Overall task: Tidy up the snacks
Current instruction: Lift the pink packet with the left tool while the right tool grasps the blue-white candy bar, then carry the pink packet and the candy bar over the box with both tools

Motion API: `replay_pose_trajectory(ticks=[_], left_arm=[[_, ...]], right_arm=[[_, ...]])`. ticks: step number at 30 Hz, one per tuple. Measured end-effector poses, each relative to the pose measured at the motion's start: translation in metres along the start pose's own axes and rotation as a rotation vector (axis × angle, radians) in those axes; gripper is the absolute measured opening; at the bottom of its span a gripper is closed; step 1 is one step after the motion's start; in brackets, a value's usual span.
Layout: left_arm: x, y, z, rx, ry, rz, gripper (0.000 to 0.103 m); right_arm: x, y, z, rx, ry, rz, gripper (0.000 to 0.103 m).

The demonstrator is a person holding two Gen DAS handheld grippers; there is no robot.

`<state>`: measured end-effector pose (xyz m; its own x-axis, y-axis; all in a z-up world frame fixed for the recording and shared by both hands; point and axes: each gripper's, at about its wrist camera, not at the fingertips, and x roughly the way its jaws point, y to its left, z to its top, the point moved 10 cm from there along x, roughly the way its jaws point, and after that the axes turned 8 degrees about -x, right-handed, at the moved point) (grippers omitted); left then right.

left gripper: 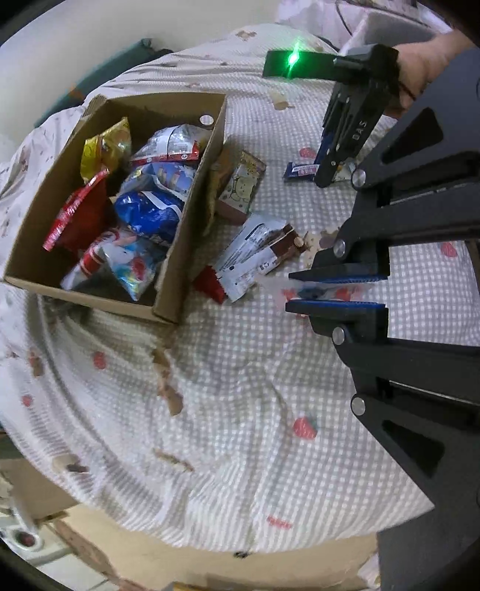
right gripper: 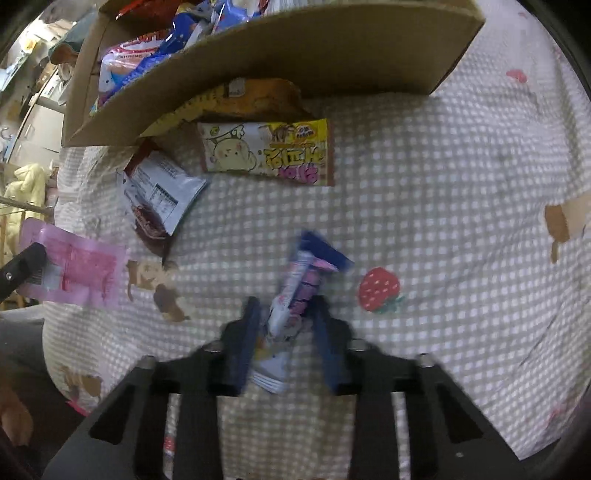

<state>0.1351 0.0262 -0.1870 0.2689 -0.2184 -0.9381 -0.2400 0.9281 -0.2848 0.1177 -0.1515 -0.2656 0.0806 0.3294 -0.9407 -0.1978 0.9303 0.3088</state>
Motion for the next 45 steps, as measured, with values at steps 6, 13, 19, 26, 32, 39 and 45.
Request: replay_pose_trajectory(ticks=[6,13,19,26,32,39,45], left_arm=[[0.022,-0.008,0.004,0.057,-0.019,0.068,0.009],[0.050,-0.009,-0.003,0.141,0.005,0.164,0.009],[0.043,0.005,-0.002,0.058,0.018,0.146,0.006],[-0.023,-0.010,0.016,0.074,-0.155,0.060,0.006],[-0.067,-0.026,0.050,0.087,-0.242,0.009,0.006],[-0.088,-0.064,0.092,0.136,-0.291,-0.038,0.006],[-0.078,-0.089,0.124,0.172,-0.311,-0.041,0.006]], right_arm=[[-0.037,0.011,0.014,-0.022,-0.122,0.065,0.019],[-0.063,0.007,0.015,-0.055,-0.179,0.091,0.019],[-0.079,0.003,0.014,-0.039,-0.213,0.123,0.019],[-0.116,0.015,0.027,-0.040,-0.331,0.209,0.019],[-0.148,0.021,0.045,-0.066,-0.437,0.228,0.019],[-0.168,0.016,0.076,-0.076,-0.508,0.221,0.019],[-0.168,-0.004,0.104,-0.042,-0.526,0.193,0.019]])
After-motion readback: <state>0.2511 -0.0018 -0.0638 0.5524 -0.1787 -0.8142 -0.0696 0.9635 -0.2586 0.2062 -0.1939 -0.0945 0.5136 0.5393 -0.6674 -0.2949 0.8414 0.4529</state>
